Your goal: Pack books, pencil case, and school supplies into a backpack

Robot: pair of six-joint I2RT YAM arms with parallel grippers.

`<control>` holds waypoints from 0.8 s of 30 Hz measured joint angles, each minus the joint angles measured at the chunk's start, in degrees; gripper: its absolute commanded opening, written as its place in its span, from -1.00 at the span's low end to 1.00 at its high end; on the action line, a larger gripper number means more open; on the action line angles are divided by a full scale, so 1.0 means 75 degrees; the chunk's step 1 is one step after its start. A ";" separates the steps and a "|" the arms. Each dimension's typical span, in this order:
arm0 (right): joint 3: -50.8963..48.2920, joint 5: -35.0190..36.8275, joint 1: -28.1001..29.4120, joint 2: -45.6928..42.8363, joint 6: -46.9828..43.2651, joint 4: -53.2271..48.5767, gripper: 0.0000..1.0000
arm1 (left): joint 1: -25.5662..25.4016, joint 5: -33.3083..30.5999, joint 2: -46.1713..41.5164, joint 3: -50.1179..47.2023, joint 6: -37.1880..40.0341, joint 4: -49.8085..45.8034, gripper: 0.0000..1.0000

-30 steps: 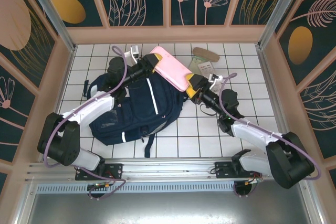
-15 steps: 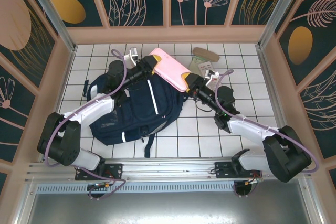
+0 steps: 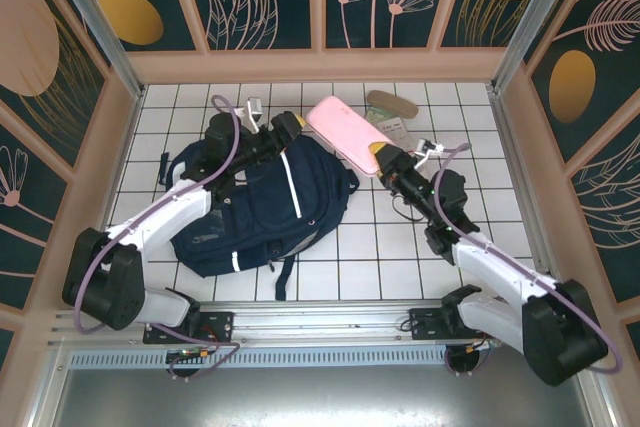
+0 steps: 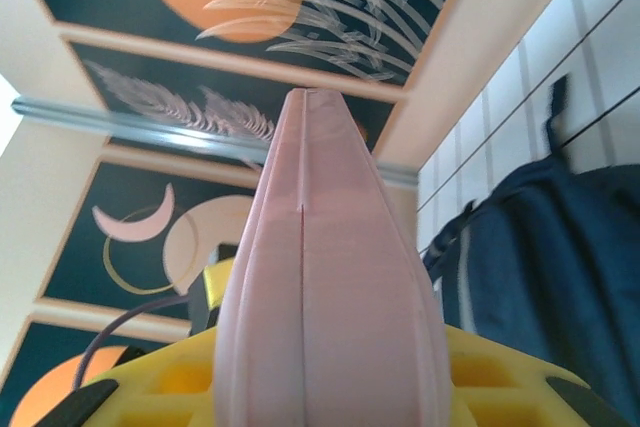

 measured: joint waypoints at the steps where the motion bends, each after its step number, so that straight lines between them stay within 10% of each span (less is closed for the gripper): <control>1: -0.0035 0.0038 -0.0117 -0.0216 -0.0122 -0.0294 -0.53 | 0.0000 -0.0009 -0.0032 0.0000 0.0102 -0.0146 0.44; 24: -0.0329 -0.0309 -0.1105 -0.1577 -0.1443 -0.2667 -0.53 | -0.0353 -0.0874 -0.0073 -0.0478 0.1445 -0.2107 0.44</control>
